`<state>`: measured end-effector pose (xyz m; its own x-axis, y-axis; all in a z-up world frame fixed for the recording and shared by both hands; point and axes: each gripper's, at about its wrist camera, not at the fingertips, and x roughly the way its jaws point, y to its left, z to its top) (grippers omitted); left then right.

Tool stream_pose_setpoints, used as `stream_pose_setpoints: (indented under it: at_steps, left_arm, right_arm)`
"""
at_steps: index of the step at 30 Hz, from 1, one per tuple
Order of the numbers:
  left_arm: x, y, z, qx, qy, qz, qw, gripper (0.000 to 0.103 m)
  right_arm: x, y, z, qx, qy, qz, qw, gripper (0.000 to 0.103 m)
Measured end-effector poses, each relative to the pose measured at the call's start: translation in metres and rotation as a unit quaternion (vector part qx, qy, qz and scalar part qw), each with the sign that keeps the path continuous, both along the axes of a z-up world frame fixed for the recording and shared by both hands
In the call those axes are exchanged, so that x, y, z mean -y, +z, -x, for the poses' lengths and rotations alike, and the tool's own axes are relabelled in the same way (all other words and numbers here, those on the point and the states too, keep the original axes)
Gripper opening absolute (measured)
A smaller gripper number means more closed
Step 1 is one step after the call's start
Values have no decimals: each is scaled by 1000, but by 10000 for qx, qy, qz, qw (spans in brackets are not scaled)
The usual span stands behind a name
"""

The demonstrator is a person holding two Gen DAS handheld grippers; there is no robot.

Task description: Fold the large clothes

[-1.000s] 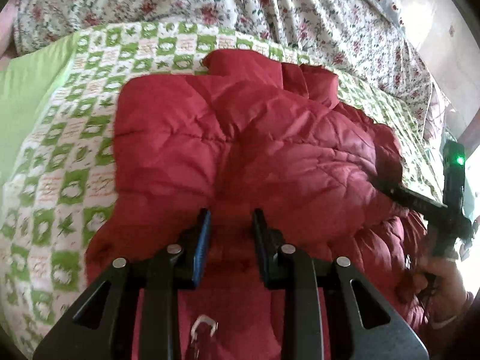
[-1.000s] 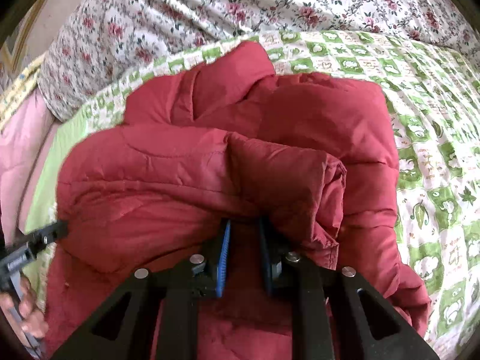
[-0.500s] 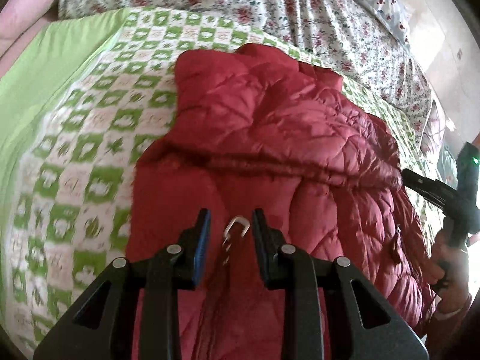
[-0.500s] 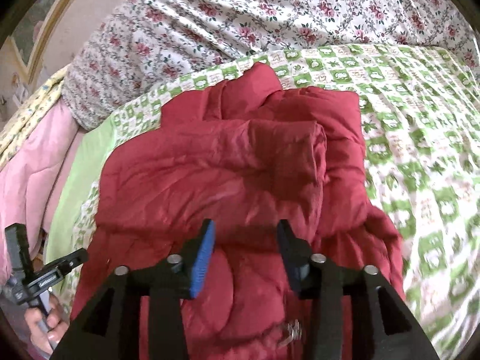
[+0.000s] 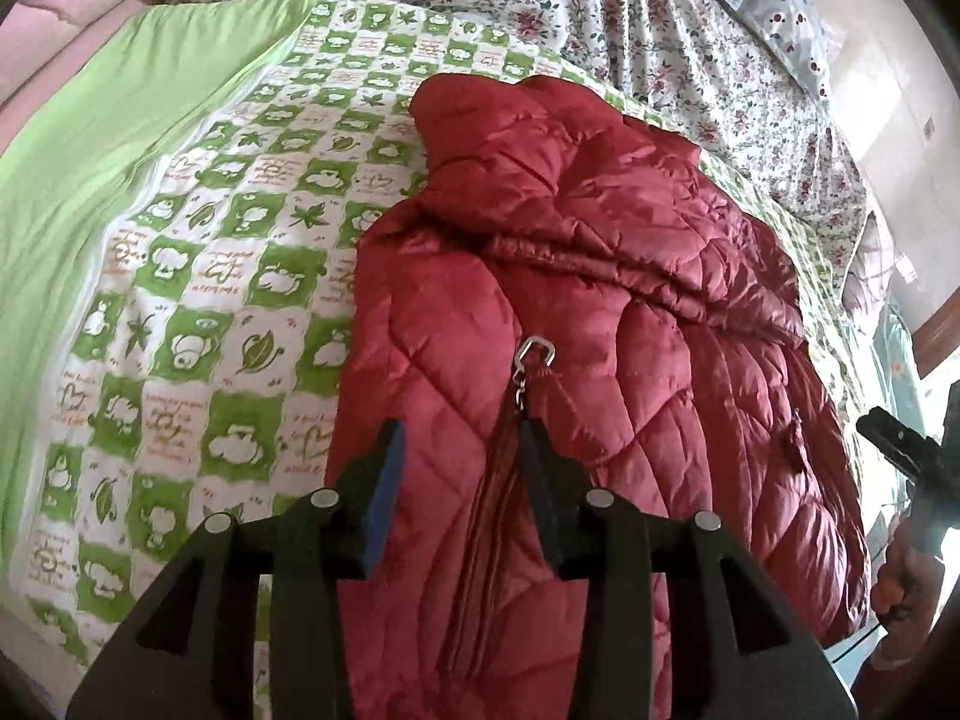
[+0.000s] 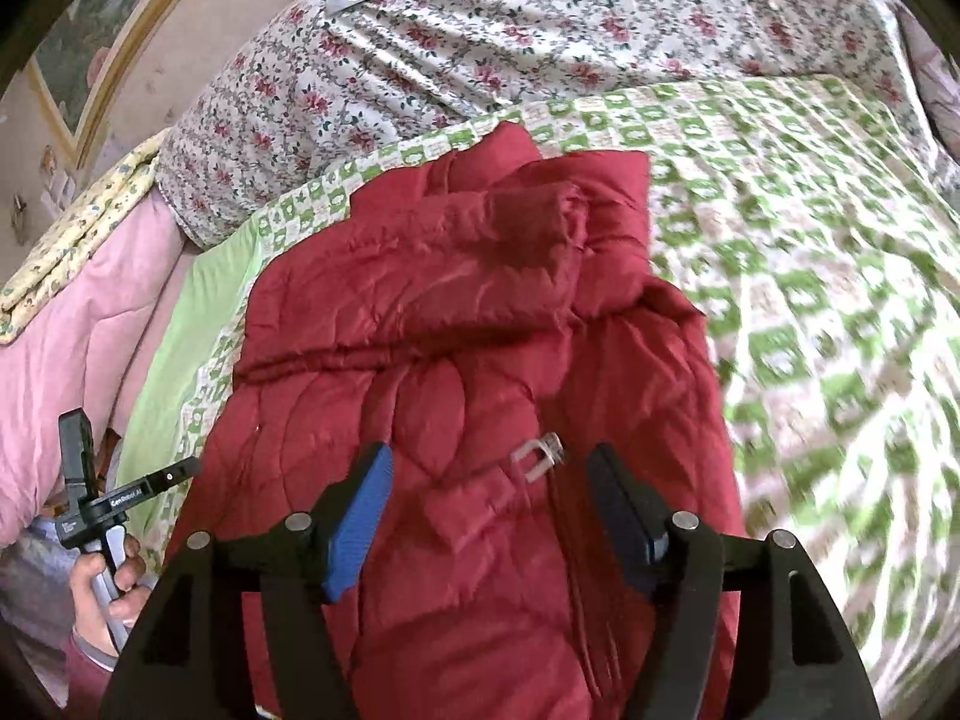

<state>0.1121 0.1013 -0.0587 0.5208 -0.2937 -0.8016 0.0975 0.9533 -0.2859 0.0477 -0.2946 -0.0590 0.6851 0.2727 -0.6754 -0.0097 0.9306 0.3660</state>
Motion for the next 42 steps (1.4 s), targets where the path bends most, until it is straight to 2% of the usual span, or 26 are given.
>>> stream_pose_setpoints:
  at_steps: [2,13,15,24,33,42]
  left_arm:
    - [-2,1,5,28,20,-27,10000,44]
    - [-20,1,36,-26,39,-15,10000,46]
    - [-21,0,40,-35,39,-11,10000,55]
    - [-31,-8,63,-223,2,60,9997,57]
    - [-43,-17,80,-426,-10,360,9984,57]
    - [-39,-34,97,-673,-168,403,9968,61]
  right_arm:
    - [4,0,11,-11,-34,-27,10000,71]
    - [21,-2,62,-74,-321,188,9993,76]
    - [27,-6,69,-126,-383,206,9990,77]
    - [48,-28,98,-483,-583,146,9970,77]
    - [46,-46,117,-702,-366,-6,9969,77]
    - [28,-56,130,-809,-27,25,9967,76]
